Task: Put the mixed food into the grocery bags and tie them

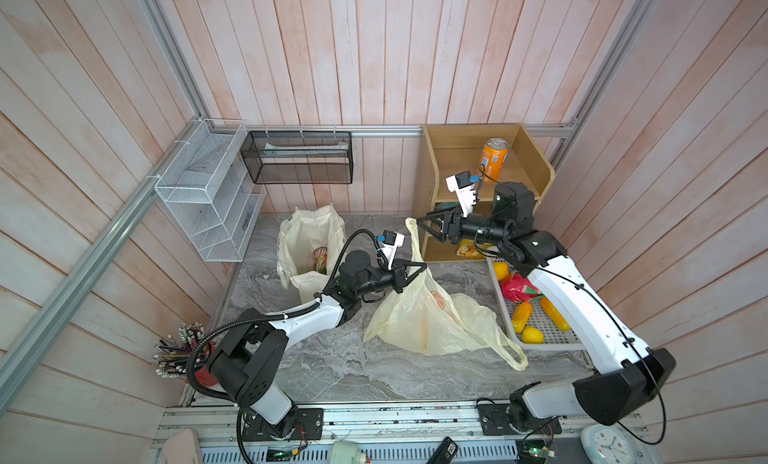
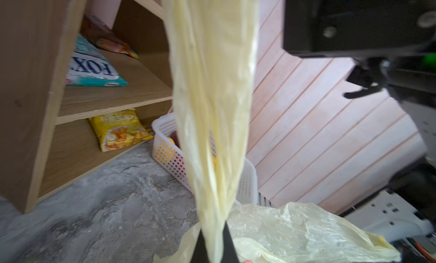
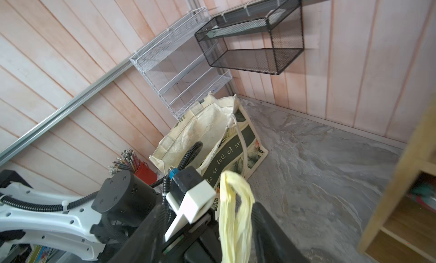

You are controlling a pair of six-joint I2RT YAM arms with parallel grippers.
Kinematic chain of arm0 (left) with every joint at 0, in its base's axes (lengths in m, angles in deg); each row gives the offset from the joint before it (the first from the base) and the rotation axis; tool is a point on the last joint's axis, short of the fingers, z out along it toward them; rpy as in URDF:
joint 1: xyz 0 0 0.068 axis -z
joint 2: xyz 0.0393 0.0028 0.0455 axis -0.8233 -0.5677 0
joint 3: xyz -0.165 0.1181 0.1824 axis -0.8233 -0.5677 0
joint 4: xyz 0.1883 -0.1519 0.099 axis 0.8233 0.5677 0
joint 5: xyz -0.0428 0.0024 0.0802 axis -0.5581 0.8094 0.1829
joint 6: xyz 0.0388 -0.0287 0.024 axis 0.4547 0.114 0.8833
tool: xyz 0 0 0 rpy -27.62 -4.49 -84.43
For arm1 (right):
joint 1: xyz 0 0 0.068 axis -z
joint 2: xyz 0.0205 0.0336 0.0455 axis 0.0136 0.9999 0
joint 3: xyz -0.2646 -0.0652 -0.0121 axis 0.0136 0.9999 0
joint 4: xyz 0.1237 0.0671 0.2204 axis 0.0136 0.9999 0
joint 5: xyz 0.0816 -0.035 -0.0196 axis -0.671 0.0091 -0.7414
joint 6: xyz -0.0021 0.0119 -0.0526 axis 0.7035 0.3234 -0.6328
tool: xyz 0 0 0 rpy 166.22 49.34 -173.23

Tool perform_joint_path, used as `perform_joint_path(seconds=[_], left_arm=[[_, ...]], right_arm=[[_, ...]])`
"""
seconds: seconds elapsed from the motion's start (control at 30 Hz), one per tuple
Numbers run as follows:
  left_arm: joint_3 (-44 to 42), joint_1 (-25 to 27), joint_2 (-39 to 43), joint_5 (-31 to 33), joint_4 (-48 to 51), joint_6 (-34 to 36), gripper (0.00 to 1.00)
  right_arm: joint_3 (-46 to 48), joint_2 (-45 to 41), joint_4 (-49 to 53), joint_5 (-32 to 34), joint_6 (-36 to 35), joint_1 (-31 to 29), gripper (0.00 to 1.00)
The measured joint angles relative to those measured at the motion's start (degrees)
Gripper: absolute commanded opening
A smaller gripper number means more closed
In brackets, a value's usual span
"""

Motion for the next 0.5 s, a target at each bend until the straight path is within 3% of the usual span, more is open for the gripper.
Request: perform_joint_path(seconds=[0.17, 0.5], left_arm=[[0.2, -2.9, 0.4, 7.5, 3.9, -1.5, 0.0], [3.6, -7.2, -3.0, 9.8, 5.7, -2.3, 0.0]], right_arm=[[6.1, -13.1, 4.2, 11.5, 1.2, 0.3, 0.69], [14.4, -27.1, 10.8, 28.2, 3.1, 2.2, 0.81]])
